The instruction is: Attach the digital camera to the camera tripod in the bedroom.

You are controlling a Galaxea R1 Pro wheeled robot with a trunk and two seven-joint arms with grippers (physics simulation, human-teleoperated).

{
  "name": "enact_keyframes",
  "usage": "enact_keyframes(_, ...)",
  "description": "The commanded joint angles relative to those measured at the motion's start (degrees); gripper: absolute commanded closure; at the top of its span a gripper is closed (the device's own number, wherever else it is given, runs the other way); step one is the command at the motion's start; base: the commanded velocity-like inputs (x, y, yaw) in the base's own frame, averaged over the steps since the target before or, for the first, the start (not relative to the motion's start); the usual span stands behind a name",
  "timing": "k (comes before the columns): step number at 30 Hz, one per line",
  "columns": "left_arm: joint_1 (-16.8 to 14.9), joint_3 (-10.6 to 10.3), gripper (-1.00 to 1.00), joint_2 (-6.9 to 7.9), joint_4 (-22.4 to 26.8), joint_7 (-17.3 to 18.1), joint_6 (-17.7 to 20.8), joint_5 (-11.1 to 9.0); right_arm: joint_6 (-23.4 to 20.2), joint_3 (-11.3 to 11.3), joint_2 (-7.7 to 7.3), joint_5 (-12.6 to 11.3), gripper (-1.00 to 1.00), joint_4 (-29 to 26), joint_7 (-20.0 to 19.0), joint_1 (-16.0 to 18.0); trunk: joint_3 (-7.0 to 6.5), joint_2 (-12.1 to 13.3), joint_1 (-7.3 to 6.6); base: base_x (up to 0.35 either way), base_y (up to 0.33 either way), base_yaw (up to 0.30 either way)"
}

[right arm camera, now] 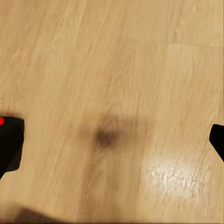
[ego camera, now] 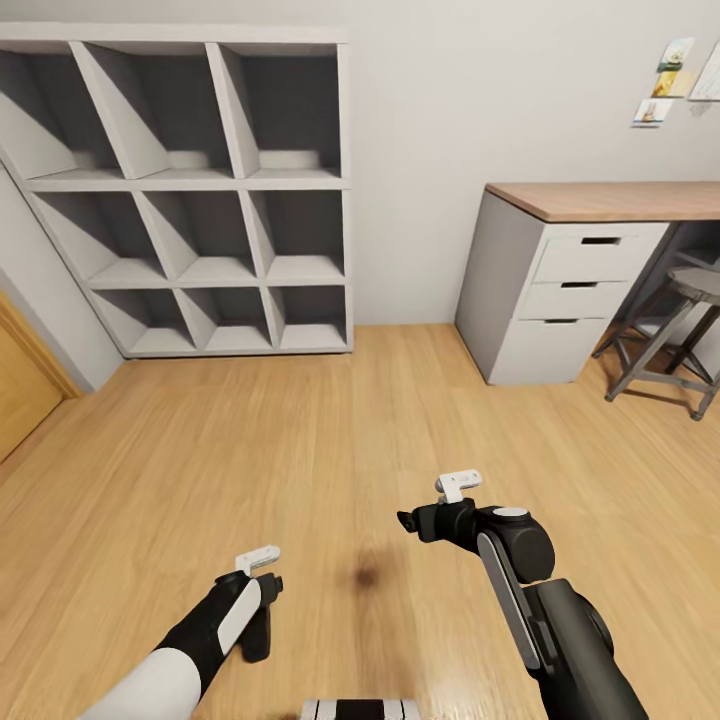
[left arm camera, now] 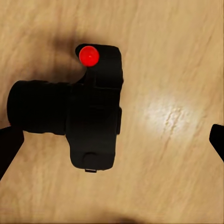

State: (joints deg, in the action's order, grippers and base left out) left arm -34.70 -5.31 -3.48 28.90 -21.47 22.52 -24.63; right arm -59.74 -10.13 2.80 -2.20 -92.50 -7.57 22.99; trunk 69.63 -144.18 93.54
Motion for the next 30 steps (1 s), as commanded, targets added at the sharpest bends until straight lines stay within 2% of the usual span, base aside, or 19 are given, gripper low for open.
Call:
enact_keyframes(1, 0.0, -0.4, -1.0, 0.05, 0.1, -0.5, 0.2, -0.6, -0.3, 0.0, 0.01, -0.2, -1.0, 0.0, 0.0, 0.0, 0.28, 0.0, 0.01, 0.0, 0.0, 0.0)
enact_keyframes(24, 0.0, -0.5, -1.0, 0.14, 0.1, -0.3, 0.5, -0.5, -0.3, 0.0, 0.01, -0.2, -1.0, 0.0, 0.0, 0.1, 5.37, -0.3, 0.6, 0.0, 0.0, 0.0)
enact_keyframes(30, 0.0, -0.6, -1.0, 0.14, 0.1, -0.3, 0.6, -0.4, -0.3, 0.0, 0.01, -0.1, -1.0, 0.0, 0.1, 0.1, 5.37, -0.3, 0.6, 0.0, 0.0, 0.0)
